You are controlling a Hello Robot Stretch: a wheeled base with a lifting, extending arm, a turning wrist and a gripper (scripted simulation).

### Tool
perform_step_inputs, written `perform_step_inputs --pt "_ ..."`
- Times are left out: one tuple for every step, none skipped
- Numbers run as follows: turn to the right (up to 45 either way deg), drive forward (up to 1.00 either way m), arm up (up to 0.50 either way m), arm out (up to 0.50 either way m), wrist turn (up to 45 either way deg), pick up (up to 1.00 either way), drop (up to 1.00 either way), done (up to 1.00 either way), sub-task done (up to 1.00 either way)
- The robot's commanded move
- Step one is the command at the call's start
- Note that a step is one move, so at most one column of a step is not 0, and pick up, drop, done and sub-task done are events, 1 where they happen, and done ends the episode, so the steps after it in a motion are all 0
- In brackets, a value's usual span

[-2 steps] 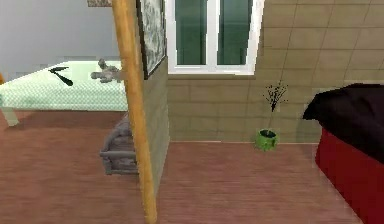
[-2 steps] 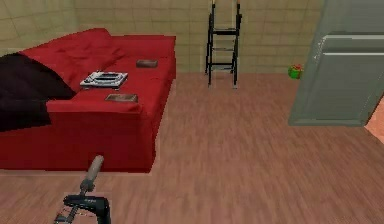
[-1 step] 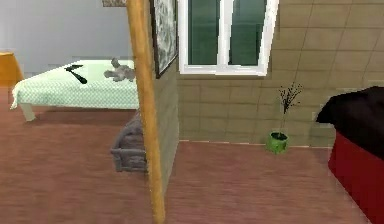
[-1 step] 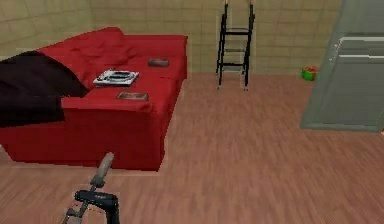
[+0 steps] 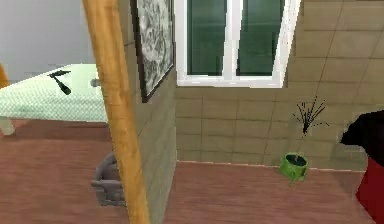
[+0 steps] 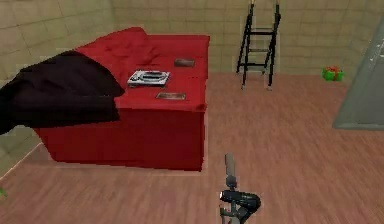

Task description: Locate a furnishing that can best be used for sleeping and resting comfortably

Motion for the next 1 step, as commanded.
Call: perform_step_inputs --pt "-33.0 0.0 0.0 0.0 0.0 0.0 0.0 0.0 0.0"
